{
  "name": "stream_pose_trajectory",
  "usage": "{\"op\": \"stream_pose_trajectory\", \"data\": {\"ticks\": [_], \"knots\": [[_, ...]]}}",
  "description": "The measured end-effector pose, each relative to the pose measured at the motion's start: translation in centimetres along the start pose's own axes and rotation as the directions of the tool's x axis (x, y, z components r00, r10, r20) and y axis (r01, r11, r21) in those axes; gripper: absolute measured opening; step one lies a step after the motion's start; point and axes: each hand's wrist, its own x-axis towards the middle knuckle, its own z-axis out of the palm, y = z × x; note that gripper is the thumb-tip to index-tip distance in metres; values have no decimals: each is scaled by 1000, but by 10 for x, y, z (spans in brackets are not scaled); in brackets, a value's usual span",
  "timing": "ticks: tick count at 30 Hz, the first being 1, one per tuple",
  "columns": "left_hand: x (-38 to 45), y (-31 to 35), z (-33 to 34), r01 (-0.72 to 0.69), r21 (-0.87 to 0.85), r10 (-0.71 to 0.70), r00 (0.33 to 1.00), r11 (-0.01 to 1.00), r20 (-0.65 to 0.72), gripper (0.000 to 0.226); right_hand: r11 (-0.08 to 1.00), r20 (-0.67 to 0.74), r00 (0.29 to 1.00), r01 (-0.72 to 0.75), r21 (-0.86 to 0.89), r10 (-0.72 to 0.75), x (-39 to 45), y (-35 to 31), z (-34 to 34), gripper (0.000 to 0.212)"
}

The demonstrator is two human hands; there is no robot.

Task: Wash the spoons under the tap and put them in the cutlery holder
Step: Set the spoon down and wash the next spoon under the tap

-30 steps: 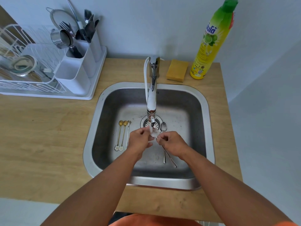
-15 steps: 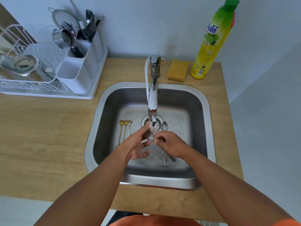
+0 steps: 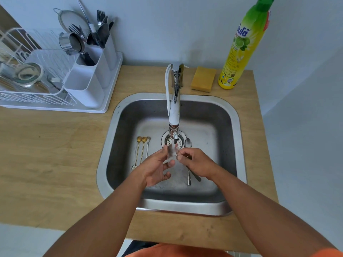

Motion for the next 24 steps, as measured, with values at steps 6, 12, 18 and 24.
{"op": "stream_pose_trajectory", "data": {"ticks": [6,12,18,24], "knots": [[7,5,10,-31,65,33,999,997,-33,34,999,40,999,15,36,-17,-2,-3,-1,13],[12,6,25,-134,208,195,930,969,-311,31,998,-16,1000,2,61,-1,-5,0,-2,18],[9,0,29,-218,402,352,887,889,-298,21,999,-65,998,-5,-43,2,-8,2,-2,15],[8,7,38,-176,364,335,833,915,-440,30,999,-114,993,26,-45,-31,-11,-4,6,22]]}}
